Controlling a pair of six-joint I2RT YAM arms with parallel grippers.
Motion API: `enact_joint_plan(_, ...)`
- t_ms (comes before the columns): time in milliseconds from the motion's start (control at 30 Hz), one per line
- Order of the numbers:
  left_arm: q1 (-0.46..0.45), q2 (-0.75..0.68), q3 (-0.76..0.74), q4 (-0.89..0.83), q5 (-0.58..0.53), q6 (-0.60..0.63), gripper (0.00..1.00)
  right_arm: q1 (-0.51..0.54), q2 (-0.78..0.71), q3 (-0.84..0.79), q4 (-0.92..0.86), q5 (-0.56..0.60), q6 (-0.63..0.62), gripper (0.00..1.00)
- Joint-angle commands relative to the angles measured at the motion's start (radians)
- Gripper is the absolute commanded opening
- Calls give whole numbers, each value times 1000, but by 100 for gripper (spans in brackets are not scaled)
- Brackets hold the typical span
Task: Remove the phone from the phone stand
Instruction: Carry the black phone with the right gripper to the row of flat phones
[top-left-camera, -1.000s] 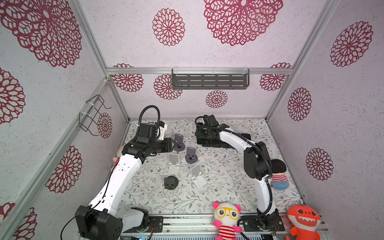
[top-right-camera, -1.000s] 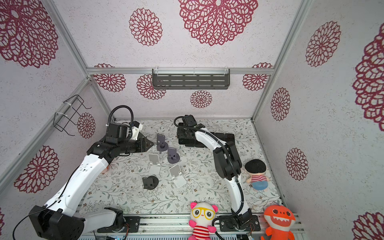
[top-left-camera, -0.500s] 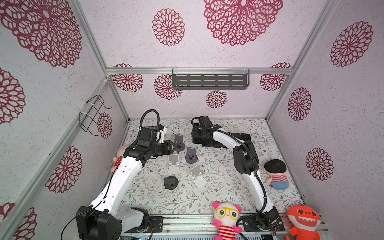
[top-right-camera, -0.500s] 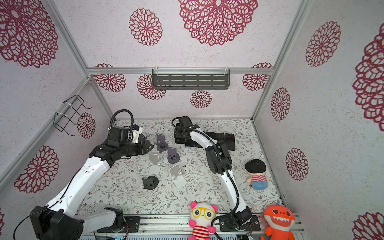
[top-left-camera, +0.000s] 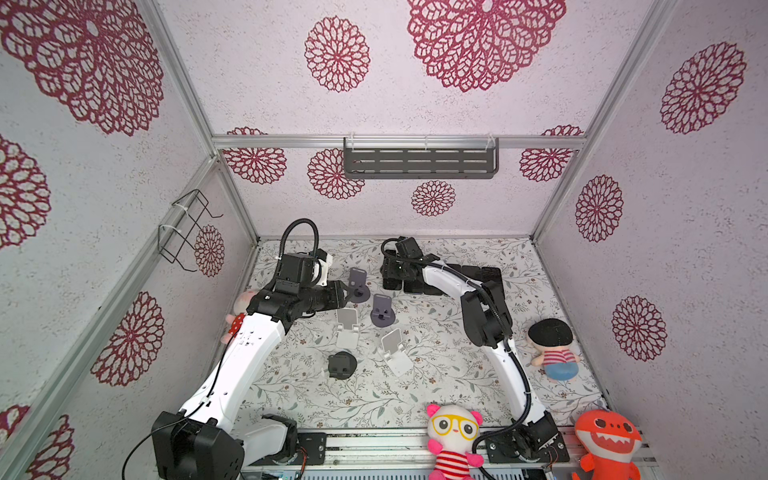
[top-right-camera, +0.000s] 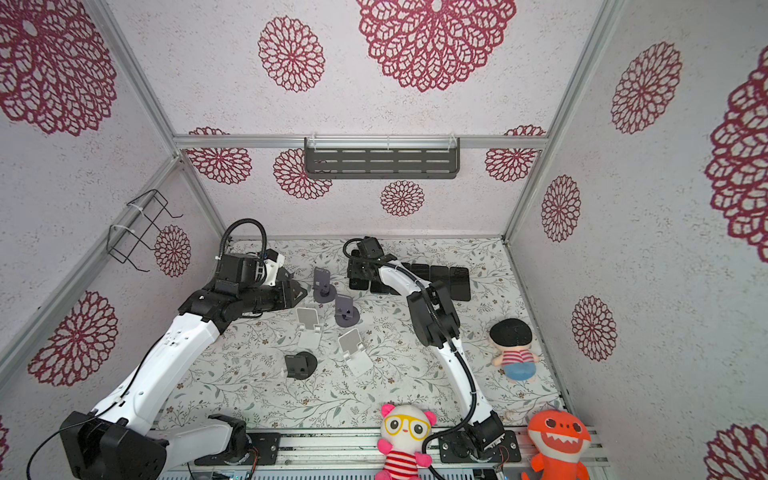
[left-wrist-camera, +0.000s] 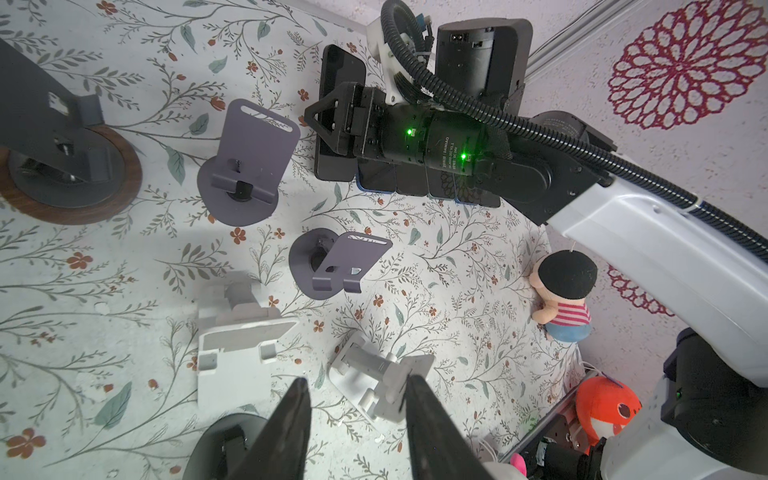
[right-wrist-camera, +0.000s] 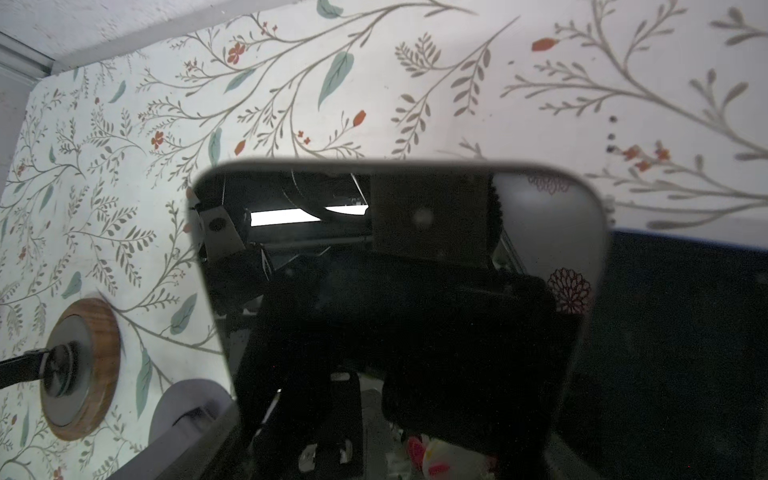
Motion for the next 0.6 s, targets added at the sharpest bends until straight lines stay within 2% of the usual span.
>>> enact_joint_plan(0,4,-29,-9,31,-12,-13,41,-2,-10,46,38,-1,16,43)
enact_joint_plan(200,4,-30,-21,53,-5,-30,41,-3,-5,43,27,4,25,53)
enact_joint_plan(567,5,-29,-34,72,-19,-33,41,-4,-6,8,38,8,30,61)
